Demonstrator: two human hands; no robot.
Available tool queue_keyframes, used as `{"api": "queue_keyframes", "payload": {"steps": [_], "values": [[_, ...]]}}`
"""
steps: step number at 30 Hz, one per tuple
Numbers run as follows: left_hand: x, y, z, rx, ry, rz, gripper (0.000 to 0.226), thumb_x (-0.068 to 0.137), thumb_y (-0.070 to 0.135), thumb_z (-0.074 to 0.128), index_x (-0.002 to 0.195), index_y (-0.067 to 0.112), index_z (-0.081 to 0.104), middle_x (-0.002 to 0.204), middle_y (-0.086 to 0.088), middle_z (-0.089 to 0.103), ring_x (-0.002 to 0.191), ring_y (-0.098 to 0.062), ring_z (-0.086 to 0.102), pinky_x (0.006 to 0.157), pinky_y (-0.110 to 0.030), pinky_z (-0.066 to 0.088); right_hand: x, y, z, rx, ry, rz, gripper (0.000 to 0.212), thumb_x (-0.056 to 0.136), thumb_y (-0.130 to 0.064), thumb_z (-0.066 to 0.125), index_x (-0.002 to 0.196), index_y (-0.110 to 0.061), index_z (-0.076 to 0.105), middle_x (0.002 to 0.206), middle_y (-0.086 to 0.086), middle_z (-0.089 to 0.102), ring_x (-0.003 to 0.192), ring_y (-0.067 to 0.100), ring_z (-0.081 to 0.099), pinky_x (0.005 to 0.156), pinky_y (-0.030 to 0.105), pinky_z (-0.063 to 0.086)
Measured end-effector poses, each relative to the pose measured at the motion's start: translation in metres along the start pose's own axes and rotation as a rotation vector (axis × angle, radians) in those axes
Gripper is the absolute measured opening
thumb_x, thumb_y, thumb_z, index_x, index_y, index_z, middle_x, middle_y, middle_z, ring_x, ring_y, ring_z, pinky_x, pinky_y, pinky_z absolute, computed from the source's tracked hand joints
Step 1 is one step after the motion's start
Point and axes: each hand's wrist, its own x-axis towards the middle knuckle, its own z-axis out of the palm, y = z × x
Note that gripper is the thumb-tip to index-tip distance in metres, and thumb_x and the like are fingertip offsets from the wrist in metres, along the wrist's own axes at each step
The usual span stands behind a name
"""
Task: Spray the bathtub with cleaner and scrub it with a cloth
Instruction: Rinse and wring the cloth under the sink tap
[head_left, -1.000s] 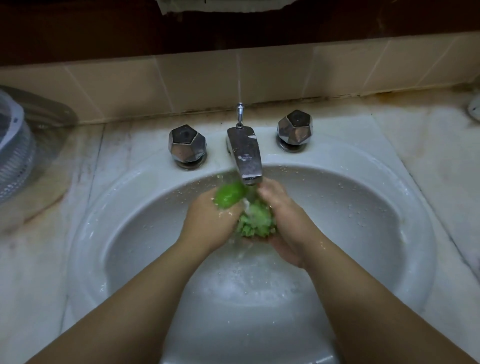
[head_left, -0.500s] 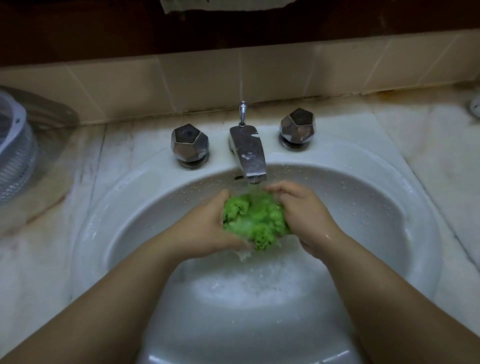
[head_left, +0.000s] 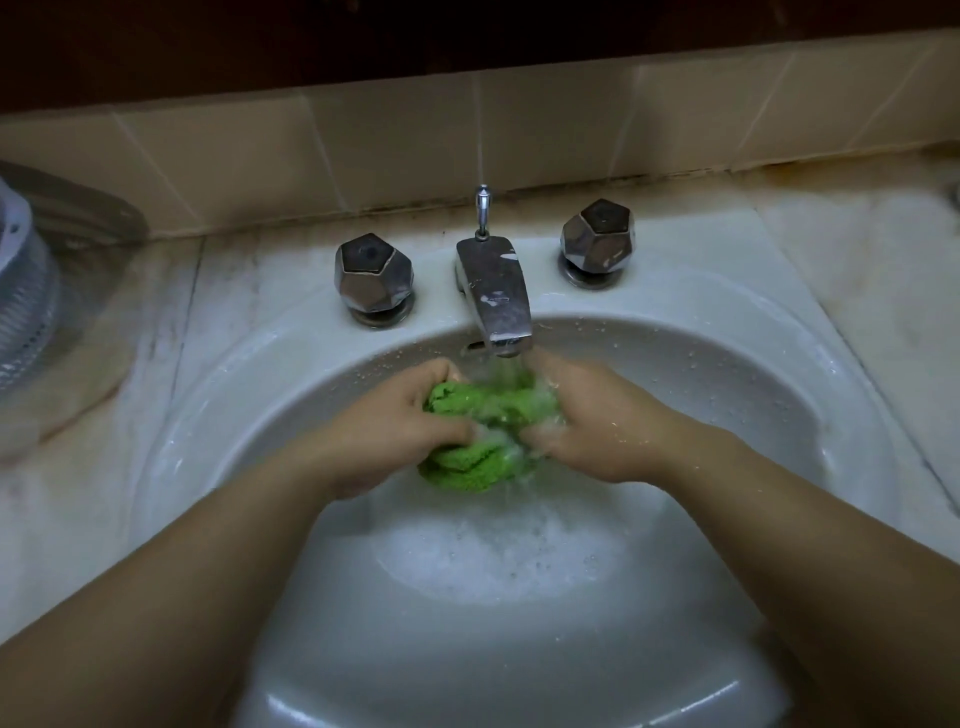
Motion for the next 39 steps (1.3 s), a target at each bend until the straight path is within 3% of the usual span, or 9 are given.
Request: {"api": "queue_keyframes", "payload": {"steps": [4,7,10,18,25,29,33,35,39], "values": [[0.007,0.006,-0.006,-0.426,-0.267,-0.339,0.048,0.064,0.027,0.088,0.106,0.006,0.079,0.117,-0.022,0.073,0.096,-0.028,0.074,0.081,-0.038,0.063,0.0,0.0,0.004,0.137,0.024,-0.05,0.063,0.087,-0.017,0.065,0.143,-0.029,0.039,0.109,-0.002,0.07,0.092,0.015,0.068,0.081,0.046,0.058],[0.011,0.007,-0.006,-0.307,-0.44,-0.328,0.058,0.052,0.024,0.102,0.105,0.012,0.081,0.115,-0.018,0.074,0.097,-0.026,0.074,0.085,-0.036,0.061,0.003,-0.002,-0.004,0.228,0.007,-0.055,0.062,0.081,-0.03,0.066,0.138,-0.028,0.041,0.109,0.0,0.069,0.097,0.02,0.068,0.084,0.051,0.057],[0.017,0.017,0.003,-0.018,-0.497,-0.356,0.044,0.058,-0.006,0.088,0.093,0.02,0.082,0.104,-0.01,0.076,0.094,-0.023,0.073,0.08,-0.033,0.061,0.004,-0.009,-0.011,0.252,-0.161,-0.088,0.05,0.073,-0.031,0.064,0.121,-0.03,0.055,0.093,-0.012,0.068,0.083,0.008,0.065,0.073,0.033,0.056],[0.022,0.025,0.012,0.527,-0.206,-0.219,0.035,0.057,0.008,0.091,0.086,0.018,0.076,0.085,-0.001,0.077,0.083,-0.023,0.075,0.072,-0.035,0.061,0.02,-0.021,-0.016,-0.071,-0.334,0.003,0.036,0.069,-0.039,0.089,0.097,-0.036,0.066,0.086,-0.011,0.07,0.075,0.004,0.067,0.07,0.024,0.057],[0.01,0.022,0.0,0.35,-0.35,-0.216,0.029,0.079,-0.013,0.077,0.091,0.012,0.067,0.077,-0.008,0.069,0.064,-0.023,0.064,0.057,-0.03,0.053,0.02,-0.013,-0.001,-0.561,-0.118,-0.348,0.036,0.079,-0.049,0.055,0.081,-0.016,0.069,0.08,0.009,0.068,0.067,0.033,0.058,0.061,0.032,0.045],[0.006,0.034,-0.012,0.303,-0.42,-0.248,0.025,0.081,0.009,0.085,0.098,0.02,0.07,0.087,0.006,0.073,0.078,-0.011,0.066,0.068,-0.023,0.053,0.023,-0.007,-0.002,-0.44,-0.106,-0.264,0.029,0.089,-0.047,0.06,0.109,-0.027,0.067,0.097,0.002,0.072,0.079,0.022,0.064,0.07,0.032,0.054],[0.012,0.037,-0.021,0.154,-0.362,-0.478,0.042,0.077,0.052,0.079,0.104,0.02,0.079,0.103,-0.002,0.077,0.085,-0.015,0.069,0.077,-0.027,0.055,0.031,0.001,0.005,-0.63,-0.088,-0.216,0.017,0.091,-0.036,0.064,0.095,-0.019,0.062,0.094,0.001,0.069,0.079,0.025,0.063,0.072,0.037,0.058],[0.017,0.037,-0.021,0.191,-0.352,-0.478,0.045,0.072,0.039,0.085,0.109,0.015,0.078,0.111,-0.009,0.077,0.096,-0.023,0.071,0.089,-0.036,0.055,0.032,0.0,0.008,-0.604,-0.058,-0.266,0.014,0.09,-0.033,0.068,0.094,-0.02,0.068,0.093,-0.001,0.069,0.081,0.024,0.065,0.072,0.037,0.058],[0.022,0.039,-0.014,0.251,-0.395,-0.447,0.02,0.073,0.007,0.085,0.091,0.011,0.077,0.09,-0.015,0.076,0.074,-0.023,0.072,0.064,-0.03,0.06,0.035,-0.014,0.009,-0.386,-0.074,-0.28,0.026,0.084,-0.042,0.07,0.105,-0.031,0.061,0.103,-0.001,0.065,0.09,0.023,0.063,0.077,0.041,0.058]]}}
